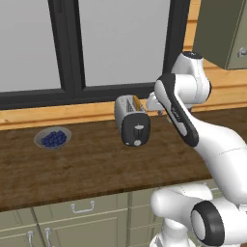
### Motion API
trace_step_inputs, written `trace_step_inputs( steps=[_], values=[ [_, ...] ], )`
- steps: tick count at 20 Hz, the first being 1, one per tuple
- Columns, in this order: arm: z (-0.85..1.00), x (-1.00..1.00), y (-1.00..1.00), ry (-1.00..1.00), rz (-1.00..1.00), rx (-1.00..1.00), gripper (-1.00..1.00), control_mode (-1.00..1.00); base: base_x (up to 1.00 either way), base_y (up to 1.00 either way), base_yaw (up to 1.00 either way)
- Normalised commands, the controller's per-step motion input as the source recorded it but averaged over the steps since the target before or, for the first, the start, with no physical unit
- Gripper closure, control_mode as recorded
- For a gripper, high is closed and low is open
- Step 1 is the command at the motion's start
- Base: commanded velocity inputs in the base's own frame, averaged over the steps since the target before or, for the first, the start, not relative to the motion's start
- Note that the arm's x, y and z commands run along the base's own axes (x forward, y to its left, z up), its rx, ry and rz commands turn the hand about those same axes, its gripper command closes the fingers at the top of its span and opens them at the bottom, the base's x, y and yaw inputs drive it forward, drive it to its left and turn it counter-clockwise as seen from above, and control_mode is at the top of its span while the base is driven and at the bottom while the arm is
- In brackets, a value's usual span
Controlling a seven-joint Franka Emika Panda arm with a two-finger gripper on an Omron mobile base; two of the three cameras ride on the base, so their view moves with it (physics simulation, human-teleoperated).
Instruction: Start the toaster. Once the lever pops up, take the bread to the plate on the dining counter.
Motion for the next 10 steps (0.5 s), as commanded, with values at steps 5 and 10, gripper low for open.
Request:
trace_step_inputs(
  steps=[5, 10],
  values=[
    [-0.02, 0.02, 0.00, -0.03, 0.00, 0.00, -1.00, -1.00, 0.00, 0.00, 0.00],
    [-0.10, 0.07, 0.08, -0.07, 0.00, 0.00, -1.00, -1.00, 0.00, 0.00, 0.00]
  ],
)
